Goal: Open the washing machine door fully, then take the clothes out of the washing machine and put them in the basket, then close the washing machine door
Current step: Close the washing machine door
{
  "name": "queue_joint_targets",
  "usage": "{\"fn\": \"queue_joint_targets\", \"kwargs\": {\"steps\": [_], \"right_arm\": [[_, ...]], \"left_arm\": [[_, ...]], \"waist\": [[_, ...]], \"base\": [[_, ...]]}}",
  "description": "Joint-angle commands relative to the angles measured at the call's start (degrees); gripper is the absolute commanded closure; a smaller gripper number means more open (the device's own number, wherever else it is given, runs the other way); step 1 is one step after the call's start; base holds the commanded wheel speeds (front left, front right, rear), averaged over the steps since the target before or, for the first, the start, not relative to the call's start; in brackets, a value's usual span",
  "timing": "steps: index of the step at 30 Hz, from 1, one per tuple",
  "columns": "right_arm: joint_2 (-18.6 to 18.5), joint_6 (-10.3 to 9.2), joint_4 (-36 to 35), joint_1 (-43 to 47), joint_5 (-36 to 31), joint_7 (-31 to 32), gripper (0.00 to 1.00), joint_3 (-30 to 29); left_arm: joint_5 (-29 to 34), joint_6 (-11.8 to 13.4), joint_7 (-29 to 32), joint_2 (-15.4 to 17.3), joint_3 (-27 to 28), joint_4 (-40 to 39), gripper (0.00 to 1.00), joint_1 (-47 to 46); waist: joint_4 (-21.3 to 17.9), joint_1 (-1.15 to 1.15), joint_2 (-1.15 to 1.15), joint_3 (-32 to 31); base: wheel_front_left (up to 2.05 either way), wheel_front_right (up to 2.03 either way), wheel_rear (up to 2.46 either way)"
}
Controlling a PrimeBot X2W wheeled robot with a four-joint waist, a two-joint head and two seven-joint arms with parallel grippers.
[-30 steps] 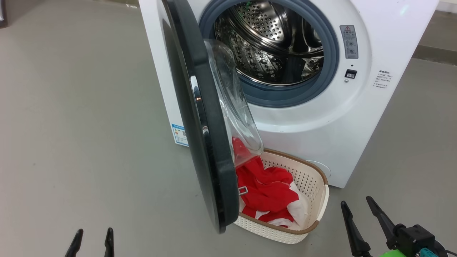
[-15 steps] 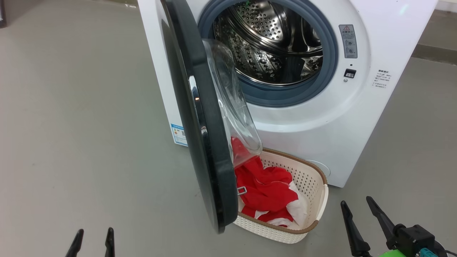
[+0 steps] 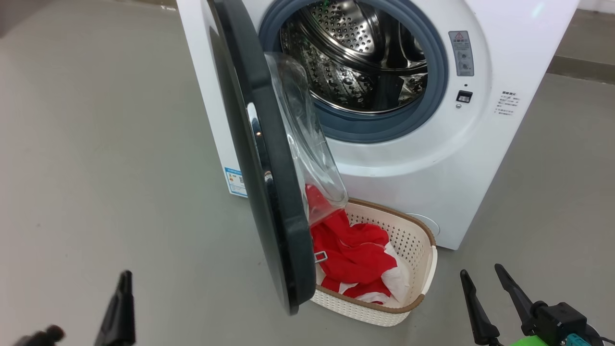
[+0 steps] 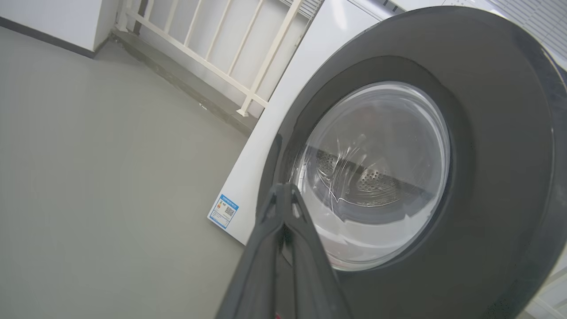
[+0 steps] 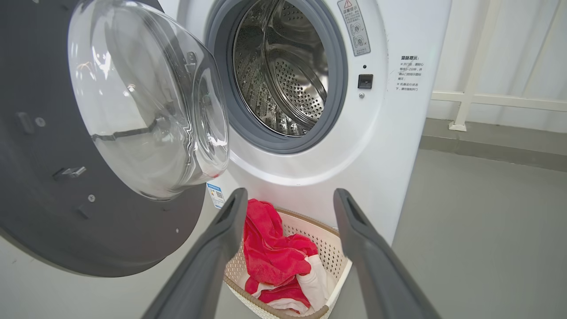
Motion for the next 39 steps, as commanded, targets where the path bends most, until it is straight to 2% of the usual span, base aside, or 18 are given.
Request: {"fn": "queue_joint_targets", "kwargs": {"steps": [1,5,9,13,16,19,23,39], "right_arm": [[-0.52,0.28,-1.24,-0.78,0.0,-0.37,0.0,0.88],[-0.39,0.28,-1.22,-0.68,0.08,-0.37,0.0,0.97],[-0.27,0.28,-1.34,-0.41,0.13,-0.37,0.0,0.93],[-0.23,0.28,-1.49,-0.31,0.08,-0.37,0.0,0.83],[-0.35,0.28,-1.55,-0.47,0.02,-0.37,0.0,0.82],[-0.53,0.28,-1.63,-0.71,-0.06,-0.37,0.0,0.87],[-0.81,0.28,-1.67,-1.14,-0.13,-0.37,0.0,1.01],[-1.46,0.28,-2.0,-3.25,-0.33,-0.37,0.0,1.01]], "left_arm": [[-6.11,-0.33,-0.69,2.97,0.79,-1.46,1.0,-3.59],[-23.5,-0.33,-0.43,7.99,-2.33,-2.69,1.0,-5.54],[-41.52,-0.33,5.94,11.32,-3.19,-5.68,1.0,-6.55],[-53.05,-0.33,15.04,13.94,-3.98,-9.53,1.0,-7.02],[-57.58,-0.33,21.85,15.25,-4.53,-12.66,1.0,-6.93],[-59.11,-0.33,29.1,16.57,-6.04,-14.36,1.0,-6.61],[-57.14,-0.33,34.19,17.27,-8.05,-15.44,1.0,-7.13],[-54.57,-0.33,37.09,12.23,-8.56,-14.91,1.0,-12.61]], "waist": [[-0.31,0.0,0.0,-0.03],[-1.03,0.0,0.0,-0.12],[-1.8,0.0,0.0,-0.01],[-2.34,0.0,0.0,0.5],[-2.73,0.0,0.0,0.98],[-3.11,0.0,0.0,1.5],[-3.66,0.0,0.0,2.28],[-7.28,0.0,0.0,6.15]], "base": [[0.0,0.0,0.0],[0.0,0.0,0.0],[0.0,0.0,0.0],[0.0,0.0,0.0],[0.0,0.0,0.0],[0.0,0.0,0.0],[0.0,0.0,0.0],[0.0,0.0,0.0]]}}
